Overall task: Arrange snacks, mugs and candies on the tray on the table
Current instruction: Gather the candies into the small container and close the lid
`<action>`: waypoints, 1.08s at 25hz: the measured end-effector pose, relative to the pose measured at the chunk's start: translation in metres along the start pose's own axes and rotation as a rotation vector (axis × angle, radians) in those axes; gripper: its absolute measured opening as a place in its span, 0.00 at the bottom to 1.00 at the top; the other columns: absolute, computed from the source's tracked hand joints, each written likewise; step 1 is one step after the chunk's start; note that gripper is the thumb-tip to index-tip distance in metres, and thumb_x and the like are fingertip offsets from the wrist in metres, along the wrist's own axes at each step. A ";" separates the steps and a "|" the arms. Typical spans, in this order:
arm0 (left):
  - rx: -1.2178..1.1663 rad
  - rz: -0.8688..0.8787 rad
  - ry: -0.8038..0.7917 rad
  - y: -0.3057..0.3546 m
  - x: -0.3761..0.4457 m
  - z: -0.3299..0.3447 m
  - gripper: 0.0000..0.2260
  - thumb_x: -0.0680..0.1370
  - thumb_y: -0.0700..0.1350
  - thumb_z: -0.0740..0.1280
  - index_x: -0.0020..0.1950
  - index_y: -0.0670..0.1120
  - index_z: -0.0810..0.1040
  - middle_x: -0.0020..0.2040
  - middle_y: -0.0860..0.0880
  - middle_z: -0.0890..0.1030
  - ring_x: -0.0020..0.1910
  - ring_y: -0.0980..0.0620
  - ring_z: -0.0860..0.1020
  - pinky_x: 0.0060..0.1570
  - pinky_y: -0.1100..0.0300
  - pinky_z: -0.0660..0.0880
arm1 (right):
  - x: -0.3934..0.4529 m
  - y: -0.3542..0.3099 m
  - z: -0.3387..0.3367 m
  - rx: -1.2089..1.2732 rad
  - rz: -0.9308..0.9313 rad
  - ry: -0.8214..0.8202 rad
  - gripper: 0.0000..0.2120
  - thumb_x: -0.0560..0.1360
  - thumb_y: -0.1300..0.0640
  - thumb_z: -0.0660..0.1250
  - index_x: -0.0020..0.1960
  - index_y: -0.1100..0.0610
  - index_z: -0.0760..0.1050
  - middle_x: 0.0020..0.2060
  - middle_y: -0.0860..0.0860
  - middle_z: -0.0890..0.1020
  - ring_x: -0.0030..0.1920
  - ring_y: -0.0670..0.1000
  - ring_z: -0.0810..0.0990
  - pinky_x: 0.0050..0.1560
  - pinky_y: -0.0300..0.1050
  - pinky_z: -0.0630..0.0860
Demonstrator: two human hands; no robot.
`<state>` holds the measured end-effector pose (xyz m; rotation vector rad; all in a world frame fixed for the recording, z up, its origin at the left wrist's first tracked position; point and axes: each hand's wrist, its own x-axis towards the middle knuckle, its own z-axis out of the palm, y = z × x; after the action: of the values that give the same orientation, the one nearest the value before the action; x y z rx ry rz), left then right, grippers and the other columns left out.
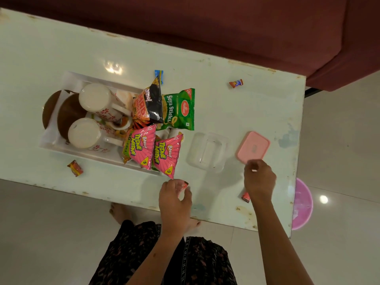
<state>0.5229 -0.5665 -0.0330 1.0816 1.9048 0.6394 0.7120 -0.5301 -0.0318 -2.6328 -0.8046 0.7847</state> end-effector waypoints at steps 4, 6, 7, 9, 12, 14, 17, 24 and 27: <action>0.434 0.144 -0.112 -0.023 0.010 0.003 0.16 0.69 0.42 0.72 0.54 0.43 0.73 0.52 0.45 0.73 0.52 0.47 0.70 0.50 0.56 0.73 | -0.018 0.038 0.012 -0.129 0.170 -0.085 0.19 0.71 0.51 0.71 0.58 0.56 0.71 0.55 0.60 0.72 0.51 0.64 0.76 0.45 0.49 0.71; 0.502 0.168 -0.201 -0.026 0.014 0.009 0.14 0.70 0.41 0.71 0.53 0.43 0.73 0.53 0.45 0.73 0.53 0.45 0.72 0.49 0.51 0.75 | -0.034 0.047 0.024 -0.110 0.068 -0.102 0.17 0.72 0.55 0.70 0.57 0.57 0.71 0.55 0.61 0.71 0.49 0.64 0.77 0.44 0.49 0.73; 0.493 0.186 -0.242 -0.028 0.016 0.010 0.10 0.71 0.40 0.69 0.51 0.44 0.74 0.51 0.45 0.75 0.51 0.45 0.73 0.47 0.50 0.76 | -0.041 0.050 0.030 -0.092 -0.012 -0.102 0.12 0.73 0.58 0.68 0.56 0.57 0.72 0.55 0.60 0.71 0.45 0.63 0.78 0.42 0.48 0.73; 0.435 0.190 -0.300 -0.029 0.019 0.012 0.05 0.72 0.37 0.67 0.46 0.43 0.76 0.46 0.45 0.79 0.47 0.46 0.77 0.45 0.49 0.77 | -0.051 0.052 0.037 -0.092 -0.103 -0.126 0.08 0.75 0.62 0.64 0.54 0.57 0.74 0.53 0.58 0.73 0.42 0.60 0.79 0.39 0.44 0.70; 0.211 0.070 -0.263 -0.020 0.015 0.012 0.03 0.72 0.35 0.68 0.44 0.41 0.79 0.41 0.45 0.84 0.40 0.51 0.82 0.45 0.53 0.79 | -0.059 0.046 0.038 0.006 -0.079 -0.200 0.06 0.74 0.63 0.64 0.50 0.56 0.77 0.48 0.54 0.81 0.40 0.54 0.81 0.40 0.40 0.71; 0.041 0.037 -0.228 -0.002 0.007 0.015 0.03 0.71 0.35 0.68 0.43 0.42 0.80 0.37 0.46 0.84 0.36 0.53 0.82 0.42 0.54 0.80 | -0.063 0.031 0.031 0.177 -0.036 -0.173 0.05 0.73 0.62 0.66 0.46 0.55 0.78 0.42 0.52 0.84 0.35 0.50 0.83 0.36 0.33 0.73; -0.146 0.106 -0.148 0.035 0.004 0.025 0.03 0.72 0.37 0.69 0.44 0.43 0.81 0.37 0.47 0.84 0.35 0.54 0.82 0.41 0.60 0.80 | -0.063 0.000 0.017 0.381 -0.078 -0.049 0.03 0.72 0.59 0.69 0.44 0.51 0.79 0.36 0.47 0.84 0.34 0.44 0.83 0.34 0.21 0.69; 0.066 0.251 -0.187 0.094 0.033 0.016 0.12 0.77 0.40 0.63 0.59 0.42 0.77 0.52 0.42 0.83 0.48 0.46 0.82 0.52 0.57 0.78 | -0.044 -0.049 0.011 0.344 -0.191 -0.047 0.10 0.75 0.59 0.67 0.55 0.59 0.80 0.47 0.54 0.84 0.42 0.52 0.83 0.40 0.26 0.72; -0.024 0.392 -0.051 0.088 0.032 -0.025 0.11 0.74 0.41 0.67 0.57 0.45 0.78 0.48 0.47 0.84 0.43 0.56 0.82 0.44 0.64 0.79 | -0.041 -0.049 0.011 0.275 -0.237 -0.006 0.09 0.75 0.61 0.67 0.54 0.61 0.80 0.49 0.57 0.84 0.40 0.49 0.80 0.37 0.16 0.65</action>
<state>0.5316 -0.4962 0.0321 1.4580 1.6480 0.8385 0.6559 -0.5131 -0.0043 -2.2467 -0.9180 0.7762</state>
